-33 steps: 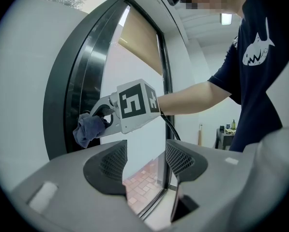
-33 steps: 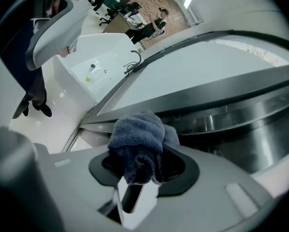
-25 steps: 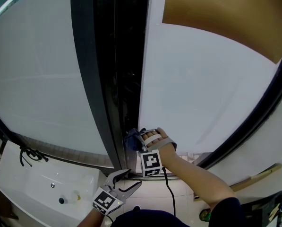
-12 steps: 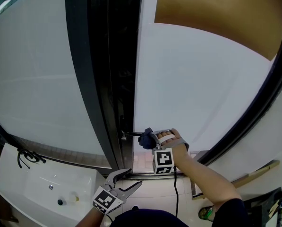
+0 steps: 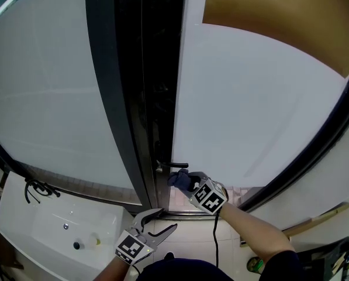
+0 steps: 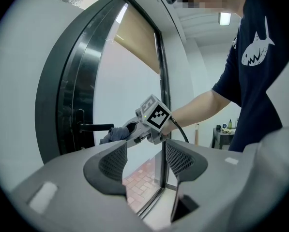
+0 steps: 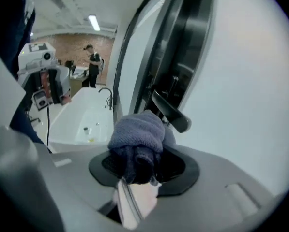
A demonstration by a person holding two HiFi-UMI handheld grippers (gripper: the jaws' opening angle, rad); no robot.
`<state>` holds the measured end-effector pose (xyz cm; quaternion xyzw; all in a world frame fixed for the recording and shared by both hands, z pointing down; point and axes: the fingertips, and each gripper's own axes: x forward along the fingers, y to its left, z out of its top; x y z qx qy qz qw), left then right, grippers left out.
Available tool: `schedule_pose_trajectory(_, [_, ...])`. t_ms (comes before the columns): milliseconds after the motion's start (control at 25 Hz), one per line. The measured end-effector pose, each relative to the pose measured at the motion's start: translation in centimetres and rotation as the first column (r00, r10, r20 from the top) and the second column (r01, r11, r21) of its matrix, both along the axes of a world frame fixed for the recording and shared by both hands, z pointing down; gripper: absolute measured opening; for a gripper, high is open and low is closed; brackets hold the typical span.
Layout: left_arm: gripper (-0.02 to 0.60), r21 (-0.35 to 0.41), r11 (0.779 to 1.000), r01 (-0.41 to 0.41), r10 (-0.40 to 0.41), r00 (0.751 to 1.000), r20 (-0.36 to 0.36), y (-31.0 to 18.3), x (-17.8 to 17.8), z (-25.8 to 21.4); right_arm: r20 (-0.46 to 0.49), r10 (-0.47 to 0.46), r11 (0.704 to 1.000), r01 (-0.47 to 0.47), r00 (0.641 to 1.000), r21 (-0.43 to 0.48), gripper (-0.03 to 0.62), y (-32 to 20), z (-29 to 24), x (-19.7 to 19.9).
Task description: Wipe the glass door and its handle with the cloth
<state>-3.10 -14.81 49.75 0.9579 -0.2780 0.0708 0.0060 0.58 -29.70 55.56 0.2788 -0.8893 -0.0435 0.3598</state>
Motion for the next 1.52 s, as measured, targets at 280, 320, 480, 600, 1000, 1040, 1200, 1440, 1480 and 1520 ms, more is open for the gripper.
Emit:
schedule_pose_trajectory(280, [0.247, -0.017, 0.999, 0.031, -0.031, 1.000, 0.000, -0.3, -1.2, 0.5, 0.343, 0.199, 0.968, -0.128, 0.918, -0.218, 0.161, -3.3, 0.9, -4.1])
schedule_pose_trajectory(320, [0.247, -0.021, 0.999, 0.034, -0.034, 0.999, 0.005, -0.4, -1.4, 0.7, 0.368, 0.214, 0.964, -0.134, 0.905, -0.231, 0.161, -3.8, 0.8, -4.6])
schedule_pose_trajectory(480, [0.247, -0.032, 0.998, 0.049, -0.049, 0.999, 0.009, -0.7, -2.0, 1.3, 0.411, 0.233, 0.967, -0.165, 0.882, -0.193, 0.161, -5.5, 0.5, -6.9])
schedule_pose_trajectory(600, [0.247, -0.039, 0.997, 0.059, -0.059, 0.998, 0.013, -0.7, -2.5, 1.7, 0.431, 0.256, 0.965, -0.203, 0.866, -0.165, 0.161, -6.6, 0.6, -8.1])
schedule_pose_trajectory(1000, [0.247, -0.051, 0.998, 0.049, -0.048, 0.999, 0.019, -1.4, -2.6, 2.3, 0.377, 0.196, 0.976, -0.144, 0.905, -0.161, 0.158, -7.1, 2.0, -7.3])
schedule_pose_trajectory(1040, [0.247, -0.048, 0.998, 0.044, -0.044, 0.999, 0.019, -1.5, -2.5, 2.3, 0.373, 0.200, 0.975, -0.148, 0.906, -0.165, 0.158, -7.2, 2.2, -7.1])
schedule_pose_trajectory(1200, [0.247, -0.042, 0.998, 0.039, -0.039, 0.999, 0.004, -1.5, -2.3, 2.0, 0.347, 0.208, 0.974, -0.160, 0.914, -0.163, 0.158, -7.1, 2.7, -6.3])
schedule_pose_trajectory(1440, [0.247, -0.046, 0.998, 0.042, -0.042, 0.999, 0.002, -1.5, -2.6, 2.2, 0.272, 0.310, 0.943, -0.259, 0.911, -0.208, 0.158, -7.8, 5.4, -2.8])
schedule_pose_trajectory(1480, [0.247, -0.048, 0.998, 0.043, -0.043, 0.999, 0.002, -1.5, -2.6, 2.2, 0.264, 0.323, 0.938, -0.271, 0.909, -0.214, 0.158, -7.9, 5.8, -2.2])
schedule_pose_trajectory(1520, [0.247, -0.049, 0.998, 0.044, -0.044, 0.999, 0.002, -1.5, -2.7, 2.3, 0.259, 0.333, 0.934, -0.280, 0.907, -0.220, 0.158, -7.9, 6.1, -1.7])
